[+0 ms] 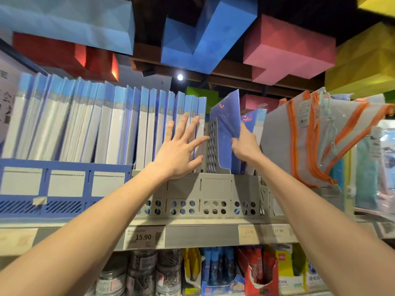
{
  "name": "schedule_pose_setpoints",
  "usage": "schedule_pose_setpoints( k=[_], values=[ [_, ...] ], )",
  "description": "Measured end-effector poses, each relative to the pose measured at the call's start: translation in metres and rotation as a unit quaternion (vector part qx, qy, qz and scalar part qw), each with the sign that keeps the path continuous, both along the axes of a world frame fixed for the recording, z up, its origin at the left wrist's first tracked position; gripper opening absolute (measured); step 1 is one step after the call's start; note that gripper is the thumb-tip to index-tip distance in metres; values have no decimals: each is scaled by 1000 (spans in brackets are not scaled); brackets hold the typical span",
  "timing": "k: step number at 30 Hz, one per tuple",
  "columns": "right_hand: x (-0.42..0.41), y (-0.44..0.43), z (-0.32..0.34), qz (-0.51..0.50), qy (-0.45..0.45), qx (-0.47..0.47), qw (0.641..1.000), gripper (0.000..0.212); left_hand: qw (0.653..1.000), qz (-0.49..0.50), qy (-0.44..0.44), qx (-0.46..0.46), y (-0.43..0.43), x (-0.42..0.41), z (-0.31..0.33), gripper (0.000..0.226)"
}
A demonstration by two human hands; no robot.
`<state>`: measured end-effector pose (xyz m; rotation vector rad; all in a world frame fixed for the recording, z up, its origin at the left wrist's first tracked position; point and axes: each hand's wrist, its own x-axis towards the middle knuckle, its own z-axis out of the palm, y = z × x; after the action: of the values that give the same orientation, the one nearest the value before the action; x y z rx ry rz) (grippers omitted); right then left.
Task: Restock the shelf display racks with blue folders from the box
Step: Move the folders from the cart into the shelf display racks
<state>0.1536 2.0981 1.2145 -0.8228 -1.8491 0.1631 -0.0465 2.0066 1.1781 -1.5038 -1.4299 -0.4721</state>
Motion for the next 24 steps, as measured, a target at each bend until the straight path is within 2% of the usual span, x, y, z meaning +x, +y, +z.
schedule_pose_setpoints(
  k=[4, 7, 9, 12, 15, 19, 24],
  values=[
    [1, 1, -5, -16, 2, -30, 999, 23, 1000, 3, -11, -9, 1, 6, -2, 63],
    [3, 0, -5, -28, -11, -47, 998, 31, 1000, 3, -11, -21, 0, 8, -3, 64],
    [9, -1, -6, -43, 14, 17, 999, 30, 999, -7, -14, -31, -3, 8, -1, 66],
    [29, -9, -12, -82, 148, 170, 971, 17, 999, -38, -26, -26, -8, 10, -2, 67],
    [41, -20, -26, -95, 182, 224, 953, 14, 992, -110, -64, -9, -17, 19, -10, 62],
    [15, -49, -37, -8, 202, 198, 959, 4, 960, -229, -137, 87, -39, 23, -16, 41],
    [-56, -117, -43, 150, 202, 147, 957, 6, 893, -275, -285, 213, -100, 6, -26, 21]
  ],
)
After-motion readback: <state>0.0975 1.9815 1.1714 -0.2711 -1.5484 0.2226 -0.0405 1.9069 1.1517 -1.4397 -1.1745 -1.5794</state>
